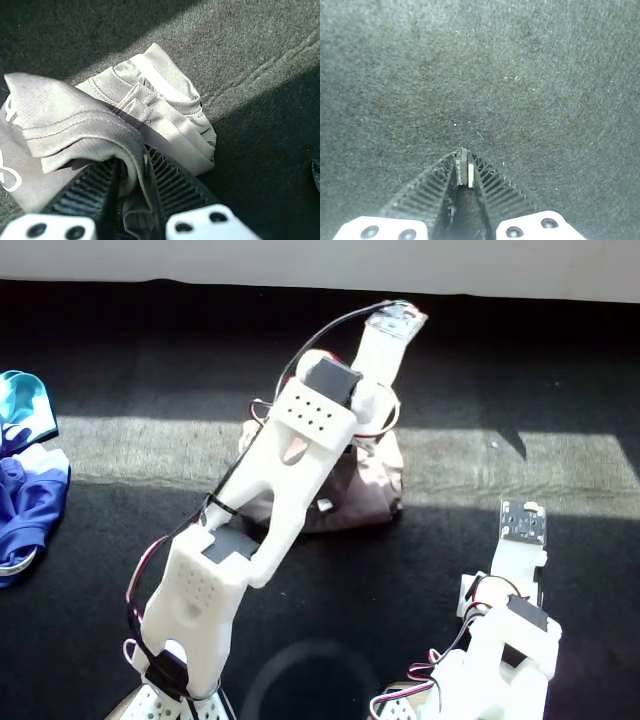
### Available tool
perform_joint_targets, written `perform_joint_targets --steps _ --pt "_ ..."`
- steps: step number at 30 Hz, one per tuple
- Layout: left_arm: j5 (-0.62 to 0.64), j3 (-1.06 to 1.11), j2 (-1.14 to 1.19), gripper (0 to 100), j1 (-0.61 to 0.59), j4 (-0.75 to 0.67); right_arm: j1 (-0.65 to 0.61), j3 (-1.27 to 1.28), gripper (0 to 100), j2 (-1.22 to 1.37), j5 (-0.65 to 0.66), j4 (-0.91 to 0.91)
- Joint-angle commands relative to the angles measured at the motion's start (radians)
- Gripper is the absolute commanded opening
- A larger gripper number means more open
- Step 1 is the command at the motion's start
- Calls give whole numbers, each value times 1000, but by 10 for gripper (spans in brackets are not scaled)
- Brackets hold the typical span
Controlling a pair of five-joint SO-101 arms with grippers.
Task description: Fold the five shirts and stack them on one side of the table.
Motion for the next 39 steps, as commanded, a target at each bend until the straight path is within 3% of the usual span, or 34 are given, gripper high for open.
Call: perform_joint_targets --steps 1,8,15,23,27,36,39 --pt "0 -42 33 9 25 -35 25 13 6 4 -6 -18" --pt "0 -42 110 22 76 -49 25 13 6 4 -6 -18" --pt "2 -42 105 213 114 -44 25 13 6 5 -6 -18" --pt "0 -205 85 201 1 89 25 13 6 5 -6 -18" --pt "2 -193 110 0 -71 110 25 13 6 5 -6 -18" --pt "0 -196 277 9 -94 112 24 13 6 5 -6 -18" --pt "3 -197 303 9 -82 -2 24 13 6 5 -6 -18"
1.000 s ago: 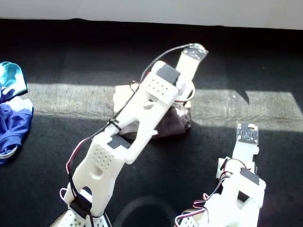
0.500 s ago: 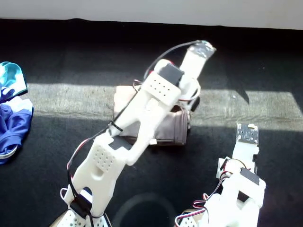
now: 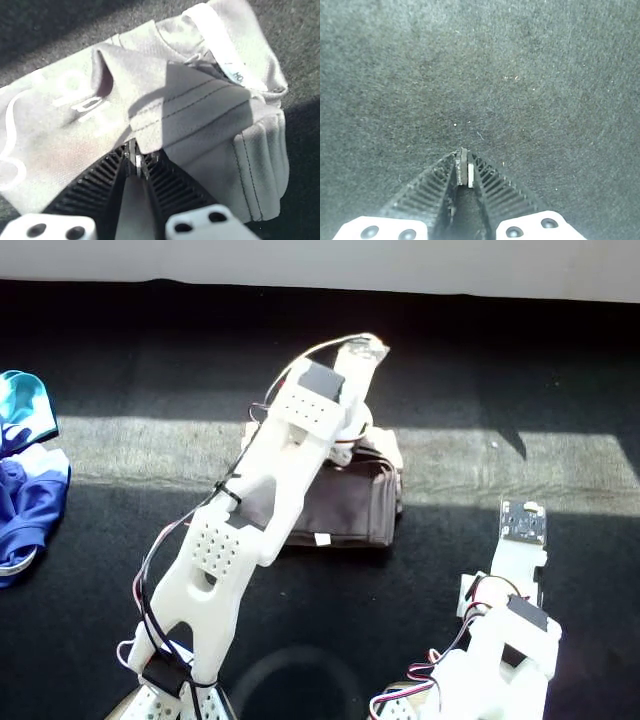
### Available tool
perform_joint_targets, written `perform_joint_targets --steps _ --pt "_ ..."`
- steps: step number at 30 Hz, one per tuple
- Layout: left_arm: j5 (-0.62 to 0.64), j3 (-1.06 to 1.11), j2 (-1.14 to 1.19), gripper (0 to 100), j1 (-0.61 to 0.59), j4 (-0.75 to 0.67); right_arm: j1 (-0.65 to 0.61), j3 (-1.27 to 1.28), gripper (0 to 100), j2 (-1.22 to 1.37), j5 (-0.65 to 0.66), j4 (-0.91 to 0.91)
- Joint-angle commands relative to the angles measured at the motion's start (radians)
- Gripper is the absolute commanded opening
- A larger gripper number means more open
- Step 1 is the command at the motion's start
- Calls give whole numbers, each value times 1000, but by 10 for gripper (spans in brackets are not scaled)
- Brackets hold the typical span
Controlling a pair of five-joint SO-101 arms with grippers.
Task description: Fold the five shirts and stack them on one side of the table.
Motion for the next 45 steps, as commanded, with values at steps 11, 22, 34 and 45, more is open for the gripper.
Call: perform_joint_targets --steps 11,22,34,45 --pt "2 -125 5 114 102 -290 24 13 6 5 -6 -18" --pt "0 -217 -39 167 -39 -2 24 7 6 -1 -6 -13" --pt "3 -248 -199 171 -289 218 -119 -739 108 111 -123 484" --pt "-8 621 -719 171 -446 137 -595 -1395 159 763 -318 693"
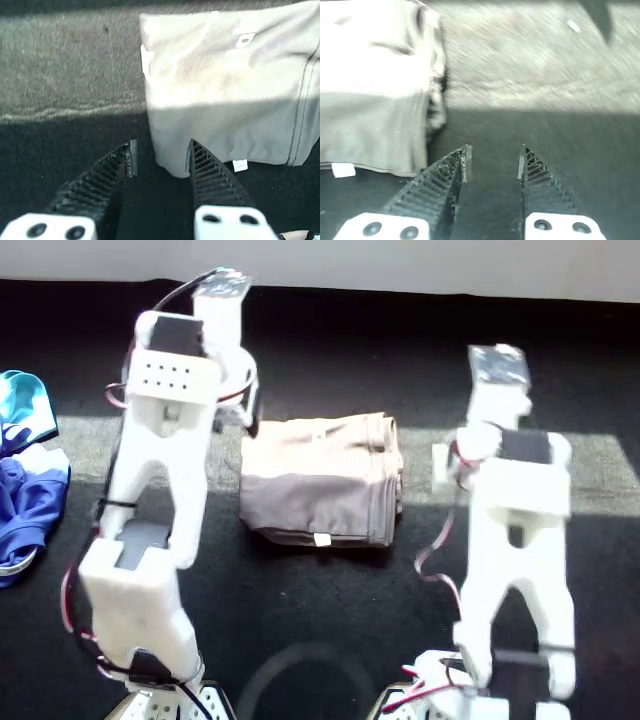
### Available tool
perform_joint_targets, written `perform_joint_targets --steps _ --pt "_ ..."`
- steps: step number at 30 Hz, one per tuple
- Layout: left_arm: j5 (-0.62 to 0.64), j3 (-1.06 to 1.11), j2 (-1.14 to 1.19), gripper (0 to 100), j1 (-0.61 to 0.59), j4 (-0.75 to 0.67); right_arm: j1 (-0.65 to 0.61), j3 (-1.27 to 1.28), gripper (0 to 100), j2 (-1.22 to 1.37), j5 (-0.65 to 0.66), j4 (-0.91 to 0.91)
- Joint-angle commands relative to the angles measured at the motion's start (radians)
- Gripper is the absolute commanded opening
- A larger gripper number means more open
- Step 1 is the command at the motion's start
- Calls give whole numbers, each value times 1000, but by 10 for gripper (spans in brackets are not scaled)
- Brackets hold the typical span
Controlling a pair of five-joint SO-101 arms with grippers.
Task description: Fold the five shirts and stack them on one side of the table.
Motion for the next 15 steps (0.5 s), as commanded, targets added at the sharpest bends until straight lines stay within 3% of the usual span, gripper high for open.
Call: perform_joint_targets --steps 1,5,9,15 --pt "-23 277 -137 171 -99 -104 -107 -170 159 208 -14 -2" --pt "-77 564 -186 171 -200 -264 -143 -280 190 395 -66 16" --pt "-83 776 -234 171 -283 -423 -162 -392 341 519 -170 87" --pt "-78 967 -272 171 -302 -582 -246 -552 342 624 -180 142"
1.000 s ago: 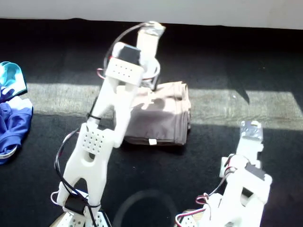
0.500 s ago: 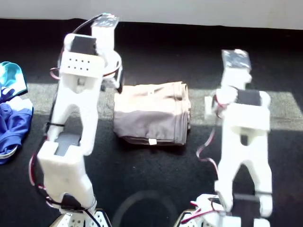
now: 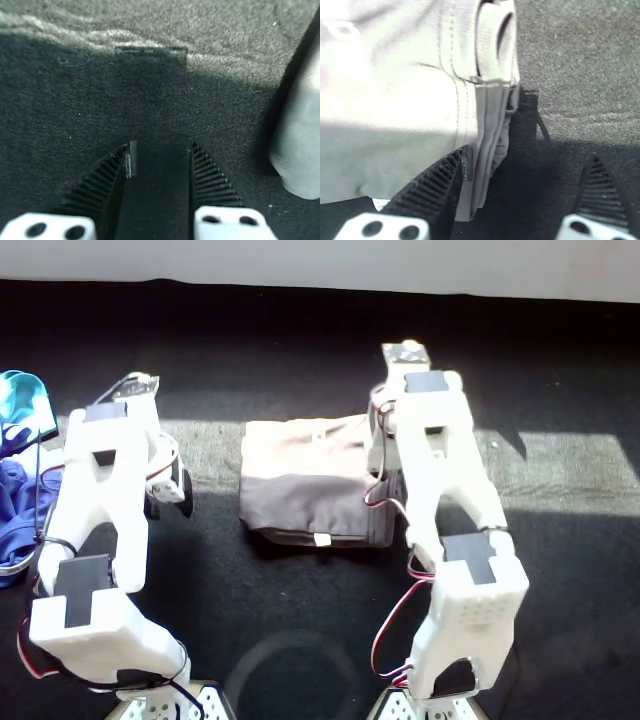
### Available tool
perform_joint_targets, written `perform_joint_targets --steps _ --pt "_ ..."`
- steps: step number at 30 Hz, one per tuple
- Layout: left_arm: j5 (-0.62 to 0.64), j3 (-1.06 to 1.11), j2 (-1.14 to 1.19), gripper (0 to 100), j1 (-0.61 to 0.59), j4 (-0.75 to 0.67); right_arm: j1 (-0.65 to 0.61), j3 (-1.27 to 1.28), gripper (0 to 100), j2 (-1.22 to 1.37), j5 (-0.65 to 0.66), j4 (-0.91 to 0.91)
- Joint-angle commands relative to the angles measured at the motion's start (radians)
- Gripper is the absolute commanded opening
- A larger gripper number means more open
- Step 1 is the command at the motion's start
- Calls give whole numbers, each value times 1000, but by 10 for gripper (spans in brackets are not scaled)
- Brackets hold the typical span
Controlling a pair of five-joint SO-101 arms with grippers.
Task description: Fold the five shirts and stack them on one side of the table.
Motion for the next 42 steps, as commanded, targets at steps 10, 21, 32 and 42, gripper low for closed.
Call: perform_joint_targets --steps 10,21,32,42 --pt "-2 216 -45 169 -10 -241 -21 -166 342 173 -89 -4" --pt "0 285 -44 168 -5 -334 4 -282 5 364 -89 -8" --pt "0 295 -45 168 -4 -347 283 -624 5 374 150 -70" --pt "0 295 -45 168 -4 -347 542 -664 5 403 428 -420"
